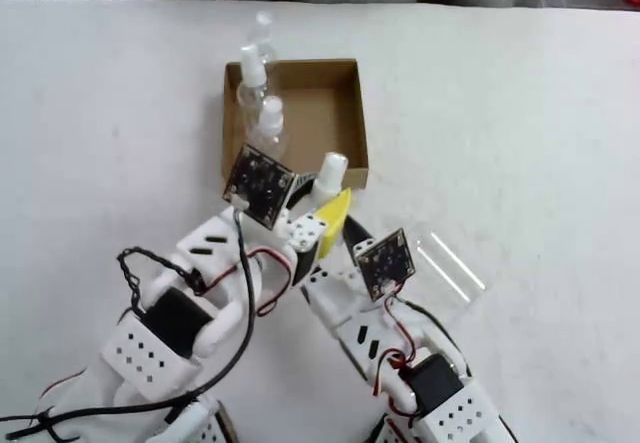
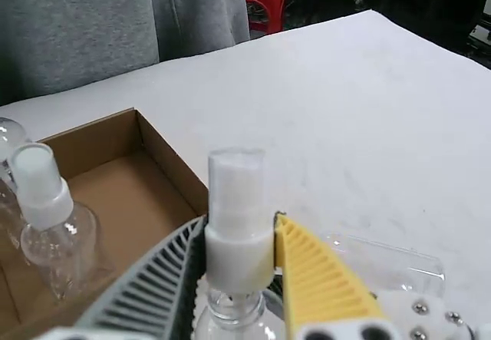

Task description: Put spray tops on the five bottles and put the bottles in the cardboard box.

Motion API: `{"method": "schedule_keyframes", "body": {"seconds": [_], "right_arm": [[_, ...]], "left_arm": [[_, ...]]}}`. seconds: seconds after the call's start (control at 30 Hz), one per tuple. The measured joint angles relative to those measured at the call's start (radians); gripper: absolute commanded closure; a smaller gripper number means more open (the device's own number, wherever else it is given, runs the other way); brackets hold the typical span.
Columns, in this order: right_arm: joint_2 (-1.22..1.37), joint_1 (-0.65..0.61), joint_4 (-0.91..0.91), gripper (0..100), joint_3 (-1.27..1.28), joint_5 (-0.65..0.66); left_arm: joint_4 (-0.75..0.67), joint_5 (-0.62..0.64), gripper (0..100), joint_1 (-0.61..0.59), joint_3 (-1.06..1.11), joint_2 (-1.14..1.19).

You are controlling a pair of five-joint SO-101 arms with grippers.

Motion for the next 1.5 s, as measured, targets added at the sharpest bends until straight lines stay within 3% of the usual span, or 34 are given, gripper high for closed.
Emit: {"method": "schedule_keyframes", "body": {"seconds": [0.27,0.63,1.3,1.4,1.5], "right_arm": [[0.003,0.003,0.000,87.4,0.000,0.000],[0.003,0.060,0.000,87.5,0.000,0.000],[0.005,0.098,-0.048,87.5,0.000,-0.044],[0.005,0.104,-0.054,87.5,0.000,-0.048],[0.005,0.107,-0.060,87.5,0.000,-0.048]], "left_arm": [[-0.031,-0.002,97,0.000,0.069,-0.028],[-0.241,0.002,97,0.005,0.193,-0.032],[-0.282,0.003,96,0.008,0.198,-0.034],[-0.325,0.003,89,0.008,0.216,-0.034],[-0.382,0.003,76,0.008,0.245,-0.034]]}}
